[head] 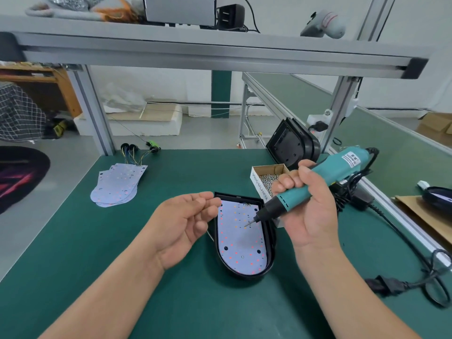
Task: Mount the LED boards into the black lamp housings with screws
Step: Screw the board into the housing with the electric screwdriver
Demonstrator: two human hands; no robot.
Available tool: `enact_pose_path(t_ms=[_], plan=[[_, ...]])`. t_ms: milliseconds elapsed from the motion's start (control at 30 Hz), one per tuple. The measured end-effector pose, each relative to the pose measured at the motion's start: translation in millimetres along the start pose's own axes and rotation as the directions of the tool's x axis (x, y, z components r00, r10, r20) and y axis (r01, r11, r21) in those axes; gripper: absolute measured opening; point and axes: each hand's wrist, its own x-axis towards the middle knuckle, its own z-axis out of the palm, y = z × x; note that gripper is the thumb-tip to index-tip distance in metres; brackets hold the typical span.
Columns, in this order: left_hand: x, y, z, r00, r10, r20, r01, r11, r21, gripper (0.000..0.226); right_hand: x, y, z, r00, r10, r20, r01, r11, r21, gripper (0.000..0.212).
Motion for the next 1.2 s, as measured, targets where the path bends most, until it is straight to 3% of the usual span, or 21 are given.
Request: enact_pose_path(t_ms=[133, 333, 533, 733, 1200], plan=[[-5.0, 0.7, 3.0, 0.998, 0.025, 0.061, -0.028, 0.998, 0.052, 0.026, -0.9, -1.5, 2.3, 1.0, 0.0, -0.018, 0.0, 1.0, 0.021, 0.012], [-15.0, -3.8, 11.0, 0.962, -0.082, 0.259, 0.062, 0.995, 0.084, 0.025, -3.8, -4.3, 6.7, 1.0, 0.003, -0.008, -0.002, 0.999, 0.039, 0.012], [-17.0, -8.0, 12.0, 0.963, -0.066, 0.262, 0.04, 0.994, 0.105, 0.029, -5.4, -11.2, 11.6, 0.999, -0.024, 0.024, 0.021, 0.992, 0.121, 0.012], [-19.4, -12.8, 12.3, 0.95, -0.046, 0.309, -0.059, 0.945, 0.322, 0.029, -7.9, -13.8, 16.0, 0.999, -0.045, 0.021, 0.042, 0.99, 0.134, 0.01], [-24.5, -19.6, 17.6, 0.957, -0.007, 0.289, -0.103, 0.927, 0.362, 0.025, -11.7, -7.3, 18.3, 0.998, -0.021, 0.051, 0.018, 0.998, 0.062, 0.011]])
